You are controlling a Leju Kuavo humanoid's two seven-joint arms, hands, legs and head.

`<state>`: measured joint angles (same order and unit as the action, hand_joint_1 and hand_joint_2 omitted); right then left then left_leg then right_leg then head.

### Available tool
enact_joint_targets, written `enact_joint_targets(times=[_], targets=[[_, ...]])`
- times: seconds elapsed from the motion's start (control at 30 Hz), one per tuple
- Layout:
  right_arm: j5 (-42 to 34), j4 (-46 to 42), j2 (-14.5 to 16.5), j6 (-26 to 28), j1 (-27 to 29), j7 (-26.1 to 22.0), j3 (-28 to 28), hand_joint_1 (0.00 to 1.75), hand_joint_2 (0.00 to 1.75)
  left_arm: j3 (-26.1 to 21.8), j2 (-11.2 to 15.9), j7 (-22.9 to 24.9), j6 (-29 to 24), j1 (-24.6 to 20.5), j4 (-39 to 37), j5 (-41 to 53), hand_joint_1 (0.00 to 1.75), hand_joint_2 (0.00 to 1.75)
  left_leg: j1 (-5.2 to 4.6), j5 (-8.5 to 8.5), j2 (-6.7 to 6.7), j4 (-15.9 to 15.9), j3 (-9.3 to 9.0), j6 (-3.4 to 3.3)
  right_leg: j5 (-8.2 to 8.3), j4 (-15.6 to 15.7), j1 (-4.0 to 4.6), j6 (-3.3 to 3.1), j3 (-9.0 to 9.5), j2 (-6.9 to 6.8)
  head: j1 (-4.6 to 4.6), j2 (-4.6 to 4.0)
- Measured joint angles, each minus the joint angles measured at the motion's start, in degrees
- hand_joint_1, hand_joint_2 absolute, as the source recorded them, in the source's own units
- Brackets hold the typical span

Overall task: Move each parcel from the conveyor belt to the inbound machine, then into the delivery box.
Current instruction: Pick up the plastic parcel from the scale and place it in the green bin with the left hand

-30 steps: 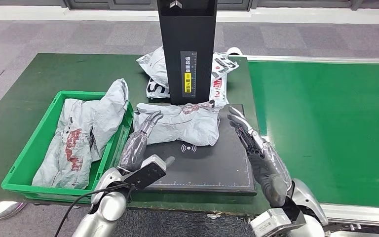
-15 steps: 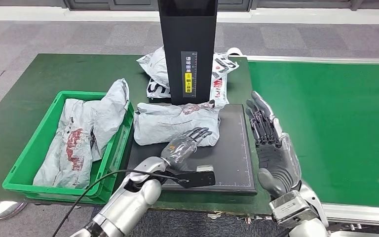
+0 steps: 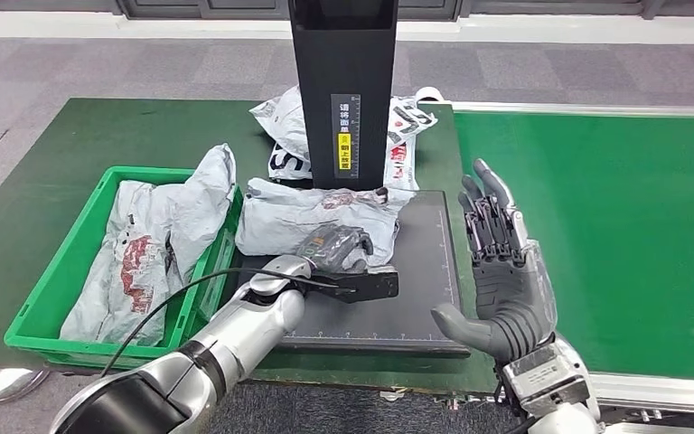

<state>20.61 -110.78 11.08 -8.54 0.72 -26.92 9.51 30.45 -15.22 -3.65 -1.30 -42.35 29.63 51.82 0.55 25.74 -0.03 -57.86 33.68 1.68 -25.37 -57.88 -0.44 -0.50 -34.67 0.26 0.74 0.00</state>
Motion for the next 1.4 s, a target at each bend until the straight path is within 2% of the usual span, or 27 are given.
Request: enact_joint_targets(times=[0.17, 0.33, 0.6, 0.73, 0.93, 1.07, 1.1, 1.2, 1.23, 1.4], targets=[[1.7, 0.0, 0.2, -1.1, 0.3, 0.0, 0.0, 0.0, 1.75, -0.4, 0.0, 0.7, -1.0, -1.3, -2.6, 1.1, 1.75, 1.75, 0.0, 0.0, 0.0, 0.0, 0.0, 0.0, 0.0, 0.0, 0.0, 0.0, 0.01, 0.0, 0.0, 0.0], [4.0, -0.7, 0.1, -1.2, 1.6, -0.3, 0.0, 0.0, 1.75, -0.6, 0.0, 0.8, -4.4, -2.0, -3.4, 3.2, 1.75, 1.75, -0.01, -0.01, -0.04, 0.0, 0.01, -0.01, 0.0, 0.0, 0.0, 0.0, 0.01, -0.02, 0.0, 0.0], [4.1, -1.1, -0.2, -1.0, 2.4, -0.5, 0.0, 0.0, 1.75, -0.6, -0.1, 1.2, -4.8, -2.3, -3.5, 3.7, 1.75, 1.75, -0.01, -0.01, -0.04, 0.0, 0.01, -0.01, 0.0, 0.0, 0.0, 0.0, 0.01, -0.02, 0.0, 0.0], [4.0, -1.3, -0.4, -0.7, 2.9, -0.6, 0.0, 0.0, 1.75, -0.6, -0.2, 2.1, -8.4, -2.3, -3.2, 6.6, 1.75, 1.75, -0.01, -0.01, -0.05, 0.0, 0.01, -0.01, 0.0, 0.0, 0.0, 0.0, 0.01, -0.02, 0.0, 0.0], [3.4, -2.1, -0.9, -0.8, 4.1, -1.2, 0.0, 0.0, 1.75, -0.6, -0.5, 4.6, -16.6, -1.6, 1.0, 13.3, 1.75, 1.75, -0.01, -0.01, -0.07, 0.0, 0.03, -0.02, 0.0, 0.0, -0.01, 0.0, 0.01, -0.03, 0.0, 0.0], [3.3, -2.7, -1.3, -0.2, 5.4, -1.4, 0.0, 0.0, 1.75, -0.6, -0.4, 4.1, -19.5, 0.9, 9.0, 15.1, 1.75, 1.75, -0.01, 0.0, -0.08, 0.0, 0.05, -0.02, -0.01, 0.0, -0.01, 0.01, 0.0, -0.04, 0.01, 0.0], [3.2, -2.9, -1.3, 0.0, 5.8, -1.5, 0.0, 0.0, 1.75, -0.7, -0.4, 4.0, -19.6, 1.6, 11.8, 15.3, 1.66, 1.75, -0.01, 0.0, -0.09, 0.0, 0.06, -0.02, -0.02, 0.0, -0.01, 0.02, 0.0, -0.04, 0.01, 0.0], [3.2, -3.1, -1.5, 0.5, 6.8, -1.9, 0.0, 0.0, 1.75, -0.9, 0.1, 3.6, -19.8, 4.4, 21.2, 15.6, 0.35, 1.75, -0.01, 0.03, -0.07, 0.0, 0.06, -0.03, -0.03, 0.0, -0.01, 0.02, 0.0, -0.04, 0.0, 0.0], [3.2, -3.1, -1.6, 0.6, 7.0, -2.0, 0.0, 0.0, 1.75, -1.0, 0.3, 3.2, -20.0, 5.5, 24.4, 15.5, 0.0, 1.75, -0.01, 0.04, -0.07, 0.0, 0.06, -0.04, -0.03, 0.0, -0.01, 0.02, 0.0, -0.04, -0.01, 0.0], [3.2, -3.2, -1.8, 0.6, 7.5, -2.2, 0.0, 0.0, 1.75, -0.9, 1.1, 1.4, -20.5, 10.1, 37.8, 15.0, 0.0, 1.75, -0.01, 0.05, -0.07, 0.0, 0.05, -0.05, -0.07, 0.0, 0.0, 0.01, 0.0, -0.03, 0.0, 0.0]])
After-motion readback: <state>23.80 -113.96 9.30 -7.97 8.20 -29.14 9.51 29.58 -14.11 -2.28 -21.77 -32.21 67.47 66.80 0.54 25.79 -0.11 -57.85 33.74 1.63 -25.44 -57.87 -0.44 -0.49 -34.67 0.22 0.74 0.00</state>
